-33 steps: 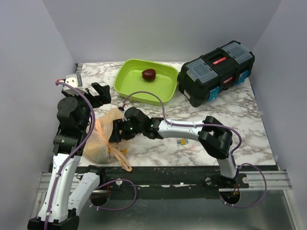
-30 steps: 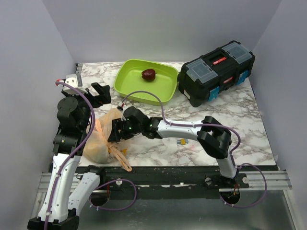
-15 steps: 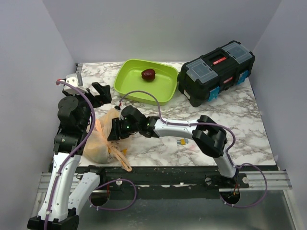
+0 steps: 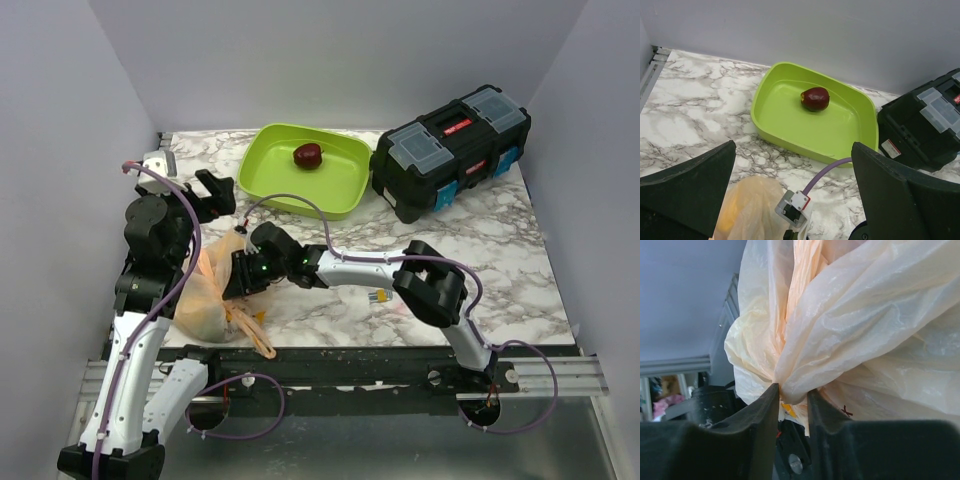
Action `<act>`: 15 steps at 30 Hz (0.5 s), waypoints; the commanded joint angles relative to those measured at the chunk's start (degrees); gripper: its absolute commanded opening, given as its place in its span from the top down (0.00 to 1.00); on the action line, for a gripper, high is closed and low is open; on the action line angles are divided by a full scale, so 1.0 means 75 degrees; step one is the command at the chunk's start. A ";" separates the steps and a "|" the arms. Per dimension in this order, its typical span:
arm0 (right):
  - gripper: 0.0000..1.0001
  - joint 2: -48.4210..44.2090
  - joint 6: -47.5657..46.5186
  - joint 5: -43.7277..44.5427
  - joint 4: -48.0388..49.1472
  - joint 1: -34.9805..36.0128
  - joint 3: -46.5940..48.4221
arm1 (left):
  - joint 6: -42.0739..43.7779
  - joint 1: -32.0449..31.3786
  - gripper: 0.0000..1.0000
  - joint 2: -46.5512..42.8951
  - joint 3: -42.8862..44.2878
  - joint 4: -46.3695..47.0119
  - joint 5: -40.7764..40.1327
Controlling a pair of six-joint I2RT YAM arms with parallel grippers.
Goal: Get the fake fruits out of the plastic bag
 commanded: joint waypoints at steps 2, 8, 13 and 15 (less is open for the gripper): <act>0.83 -0.0017 -0.0014 -0.0169 0.0277 0.0053 -0.0026 | 0.0017 -0.0017 0.04 0.0135 0.0057 0.0028 0.0773; 0.99 -0.0407 -0.0099 0.0116 0.0227 0.0034 -0.0360 | 0.0123 -0.0022 0.01 0.0555 0.0352 -0.0218 0.1559; 0.99 -0.0756 0.0274 -0.0090 0.0602 -0.0154 -0.0925 | -0.0060 -0.0052 0.01 0.0926 0.0863 -0.1580 0.1506; 0.99 -0.1025 0.0316 0.0090 0.0626 -0.0159 -0.1168 | -0.0178 -0.0053 0.01 0.0881 0.0737 -0.2020 0.1680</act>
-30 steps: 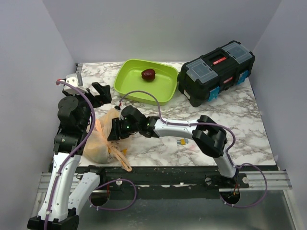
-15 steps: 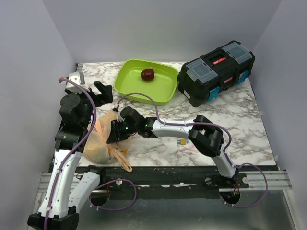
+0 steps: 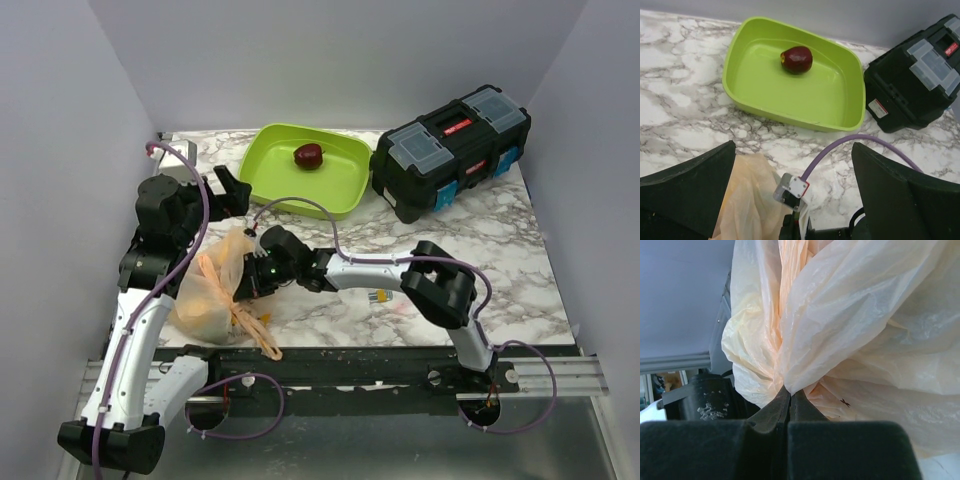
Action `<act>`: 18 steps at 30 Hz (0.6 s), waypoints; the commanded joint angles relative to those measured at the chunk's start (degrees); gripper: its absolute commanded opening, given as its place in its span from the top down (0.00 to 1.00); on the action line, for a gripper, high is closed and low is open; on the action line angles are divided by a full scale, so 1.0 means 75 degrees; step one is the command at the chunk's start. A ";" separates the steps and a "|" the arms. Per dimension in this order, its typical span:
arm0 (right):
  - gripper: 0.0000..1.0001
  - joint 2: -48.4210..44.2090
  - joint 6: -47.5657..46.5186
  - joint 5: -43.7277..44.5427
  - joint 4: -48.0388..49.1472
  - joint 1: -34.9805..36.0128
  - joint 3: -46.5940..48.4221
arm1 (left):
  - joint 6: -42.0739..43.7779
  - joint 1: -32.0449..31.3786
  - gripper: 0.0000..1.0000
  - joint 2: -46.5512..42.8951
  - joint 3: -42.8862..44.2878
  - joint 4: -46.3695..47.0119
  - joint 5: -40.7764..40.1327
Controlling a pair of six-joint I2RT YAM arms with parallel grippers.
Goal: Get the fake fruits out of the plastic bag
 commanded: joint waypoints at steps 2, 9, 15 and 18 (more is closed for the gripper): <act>0.99 -0.0943 0.0246 0.0362 0.0343 -0.0096 -0.0727 | -0.0308 -0.0040 0.01 -0.0225 -0.0110 -0.1515 0.0838; 0.99 -0.2114 0.0637 0.1261 0.0379 -0.0424 -0.1997 | -0.1124 -0.0049 0.06 -0.1748 -0.1962 -0.1284 0.2582; 0.99 -0.2811 0.0938 0.1330 0.0570 -0.0996 -0.2883 | -0.1446 -0.1583 0.09 -0.1885 -0.2476 -0.1473 0.2149; 0.99 -0.3087 0.1034 0.1342 0.0650 -0.1284 -0.3221 | -0.1271 -0.3040 0.11 -0.1263 -0.1898 -0.2085 0.0642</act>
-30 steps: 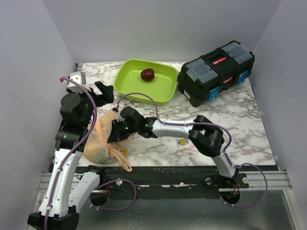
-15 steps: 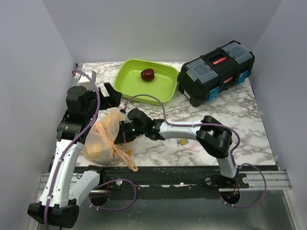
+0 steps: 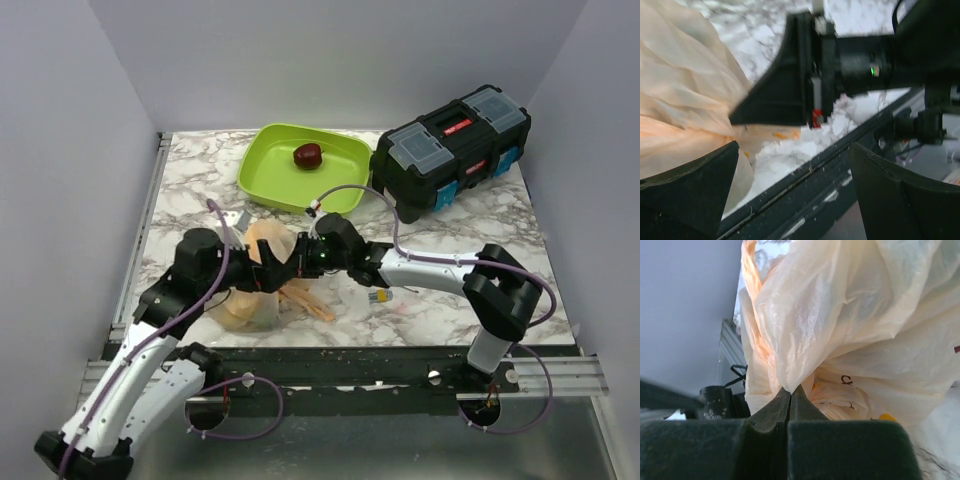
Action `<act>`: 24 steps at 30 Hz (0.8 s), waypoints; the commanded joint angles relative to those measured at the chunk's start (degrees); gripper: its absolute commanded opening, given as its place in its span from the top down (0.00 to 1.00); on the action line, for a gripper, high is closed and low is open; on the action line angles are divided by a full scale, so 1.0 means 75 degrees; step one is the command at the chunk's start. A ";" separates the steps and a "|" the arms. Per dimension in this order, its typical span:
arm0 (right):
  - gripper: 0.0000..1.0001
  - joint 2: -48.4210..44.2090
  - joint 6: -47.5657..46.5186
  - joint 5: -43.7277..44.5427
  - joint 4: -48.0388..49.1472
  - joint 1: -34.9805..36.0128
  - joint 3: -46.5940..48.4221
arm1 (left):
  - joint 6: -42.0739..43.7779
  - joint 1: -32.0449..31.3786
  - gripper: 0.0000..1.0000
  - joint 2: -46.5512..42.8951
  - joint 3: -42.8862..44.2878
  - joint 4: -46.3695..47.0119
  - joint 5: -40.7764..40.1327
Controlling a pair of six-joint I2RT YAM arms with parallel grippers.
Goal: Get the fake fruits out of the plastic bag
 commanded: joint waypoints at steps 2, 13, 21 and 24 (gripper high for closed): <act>0.99 -0.0563 0.0257 0.0280 0.0374 -0.0461 -0.0604 | 0.0020 -0.2002 0.13 0.0887 0.0821 -0.0822 -0.2220; 0.99 -0.0889 0.0295 0.0031 0.0405 -0.0648 -0.0933 | -0.0045 -0.2814 0.29 0.2067 0.0568 -0.0595 -0.4140; 0.99 -0.0998 0.0435 -0.0304 0.0678 -0.0644 -0.1021 | 0.0080 -0.2884 0.52 0.3185 0.0855 -0.0637 -0.4857; 0.99 -0.1139 0.0451 -0.0212 0.0667 -0.0646 -0.1125 | 0.0070 -0.2908 0.56 0.3344 0.0814 -0.0632 -0.4807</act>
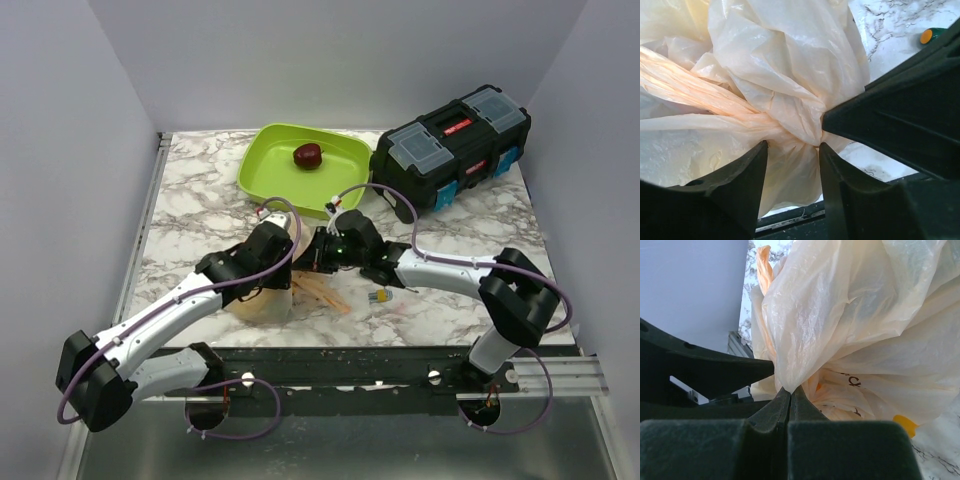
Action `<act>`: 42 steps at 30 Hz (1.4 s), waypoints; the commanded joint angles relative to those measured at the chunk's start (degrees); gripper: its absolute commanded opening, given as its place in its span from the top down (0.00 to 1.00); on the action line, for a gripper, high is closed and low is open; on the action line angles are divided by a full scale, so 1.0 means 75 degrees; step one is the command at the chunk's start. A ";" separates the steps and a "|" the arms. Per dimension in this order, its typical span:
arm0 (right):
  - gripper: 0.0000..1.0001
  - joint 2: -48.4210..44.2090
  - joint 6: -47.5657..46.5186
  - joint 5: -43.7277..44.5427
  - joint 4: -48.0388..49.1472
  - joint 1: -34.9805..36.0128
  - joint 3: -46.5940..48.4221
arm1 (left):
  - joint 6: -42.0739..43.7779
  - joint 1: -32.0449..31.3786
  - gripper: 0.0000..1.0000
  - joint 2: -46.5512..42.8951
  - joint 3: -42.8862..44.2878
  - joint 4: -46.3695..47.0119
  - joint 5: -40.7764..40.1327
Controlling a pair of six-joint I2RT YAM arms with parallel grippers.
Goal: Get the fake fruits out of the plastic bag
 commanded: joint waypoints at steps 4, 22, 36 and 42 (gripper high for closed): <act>0.99 -0.0508 0.0130 -0.0050 0.0373 0.0006 -0.0333 | 0.0010 -0.0070 0.79 0.0139 0.0007 0.0025 -0.0697; 0.99 -0.1593 -0.1063 0.0779 -0.1048 -0.0994 -0.0941 | -0.0837 -0.0070 1.00 -0.1933 -0.0300 -0.0999 -0.2610; 0.81 -0.2348 -0.2989 0.0345 -0.2585 -0.1030 -0.0096 | -0.0607 -0.0058 1.00 -0.3348 -0.0961 0.0261 -0.1303; 0.55 -0.2396 -0.3522 0.1240 -0.3175 0.0345 0.0574 | -0.0525 -0.0058 1.00 -0.3182 -0.0778 0.0287 -0.1303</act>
